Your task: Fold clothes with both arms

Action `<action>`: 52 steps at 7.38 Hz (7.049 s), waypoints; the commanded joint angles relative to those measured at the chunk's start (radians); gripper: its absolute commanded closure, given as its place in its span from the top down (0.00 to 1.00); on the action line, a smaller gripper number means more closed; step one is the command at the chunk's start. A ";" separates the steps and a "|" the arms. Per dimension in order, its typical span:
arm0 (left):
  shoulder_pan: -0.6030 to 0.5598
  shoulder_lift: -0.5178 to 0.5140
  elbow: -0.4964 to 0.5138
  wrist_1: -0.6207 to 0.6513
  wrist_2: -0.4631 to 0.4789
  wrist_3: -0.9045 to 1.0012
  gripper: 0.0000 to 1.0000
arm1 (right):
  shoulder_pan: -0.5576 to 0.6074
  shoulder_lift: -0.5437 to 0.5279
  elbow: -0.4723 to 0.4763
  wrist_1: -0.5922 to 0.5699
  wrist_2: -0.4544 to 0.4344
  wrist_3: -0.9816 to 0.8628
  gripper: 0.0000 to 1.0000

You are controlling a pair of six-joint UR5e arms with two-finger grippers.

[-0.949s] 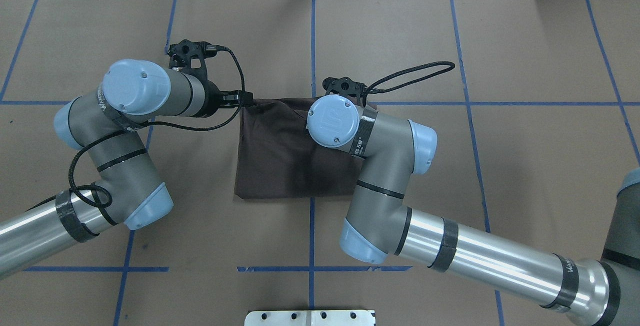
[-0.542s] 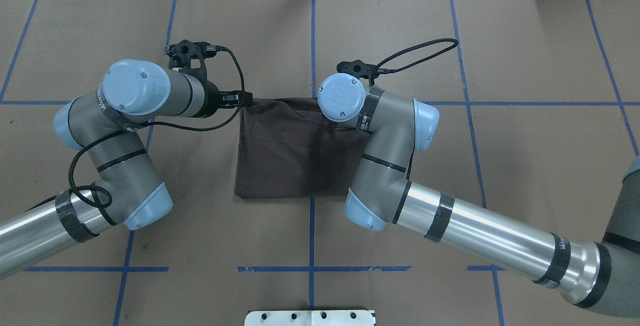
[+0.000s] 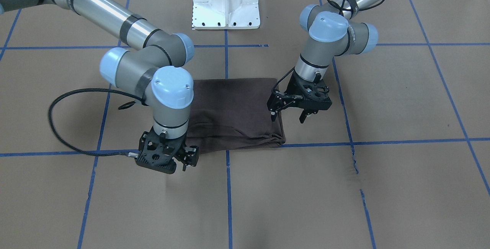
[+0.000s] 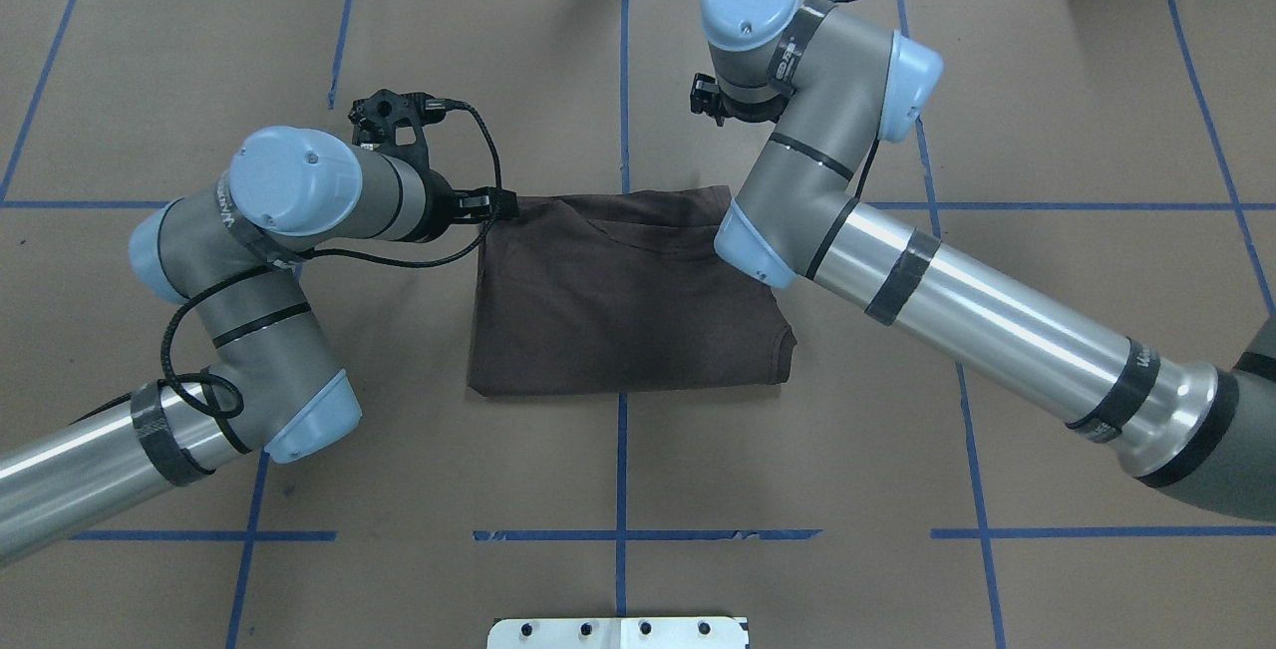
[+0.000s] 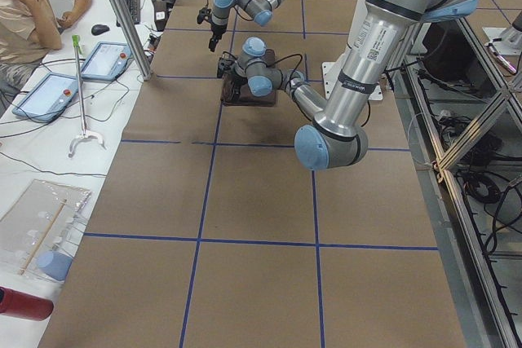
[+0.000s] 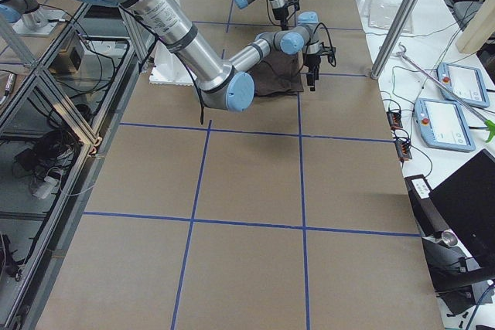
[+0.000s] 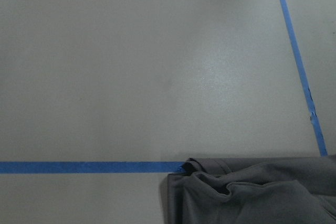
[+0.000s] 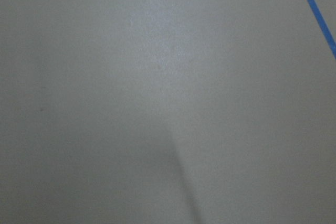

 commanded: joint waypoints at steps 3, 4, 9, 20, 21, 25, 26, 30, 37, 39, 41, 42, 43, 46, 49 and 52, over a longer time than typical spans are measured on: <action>0.027 -0.090 0.130 0.063 0.010 -0.027 1.00 | 0.031 -0.066 0.113 -0.002 0.056 -0.034 1.00; 0.027 -0.090 0.141 0.063 0.028 -0.001 1.00 | 0.031 -0.074 0.122 -0.002 0.056 -0.036 1.00; -0.105 -0.003 0.186 0.049 0.083 0.243 1.00 | 0.026 -0.116 0.124 0.055 0.051 -0.036 1.00; -0.696 0.545 -0.328 0.340 -0.526 0.904 1.00 | 0.661 -0.952 0.675 -0.174 0.486 -1.147 1.00; -0.714 0.594 -0.314 0.340 -0.530 0.960 1.00 | 0.745 -1.035 0.655 -0.175 0.489 -1.183 1.00; -0.803 0.723 -0.236 0.399 -0.638 1.181 1.00 | 0.836 -1.204 0.656 -0.154 0.516 -1.211 1.00; -0.818 0.744 -0.221 0.400 -0.638 1.185 1.00 | 0.836 -1.210 0.650 -0.116 0.519 -1.203 1.00; -0.836 0.749 -0.224 0.420 -0.638 1.185 1.00 | 0.824 -1.209 0.653 0.020 0.599 -1.057 1.00; -0.832 0.724 -0.220 0.384 -0.602 1.188 1.00 | 0.822 -1.206 0.652 0.021 0.602 -1.059 1.00; -0.852 0.744 -0.230 0.385 -0.599 1.191 1.00 | 0.822 -1.204 0.650 0.021 0.602 -1.062 1.00; -0.898 0.755 -0.228 0.389 -0.599 1.192 1.00 | 0.822 -1.200 0.650 0.021 0.601 -1.062 1.00; -0.900 0.757 -0.234 0.417 -0.601 1.192 1.00 | 0.822 -1.200 0.652 0.021 0.601 -1.062 1.00; -0.903 0.754 -0.237 0.447 -0.601 1.233 1.00 | 0.822 -1.198 0.652 0.021 0.597 -1.062 1.00; -0.901 0.754 -0.263 0.449 -0.596 1.248 1.00 | 0.822 -1.192 0.650 0.021 0.593 -1.064 1.00; -0.900 0.749 -0.253 0.443 -0.599 1.249 1.00 | 0.821 -1.192 0.650 0.023 0.594 -1.065 1.00; -0.897 0.746 -0.253 0.440 -0.601 1.248 1.00 | 0.819 -1.192 0.650 0.023 0.596 -1.065 1.00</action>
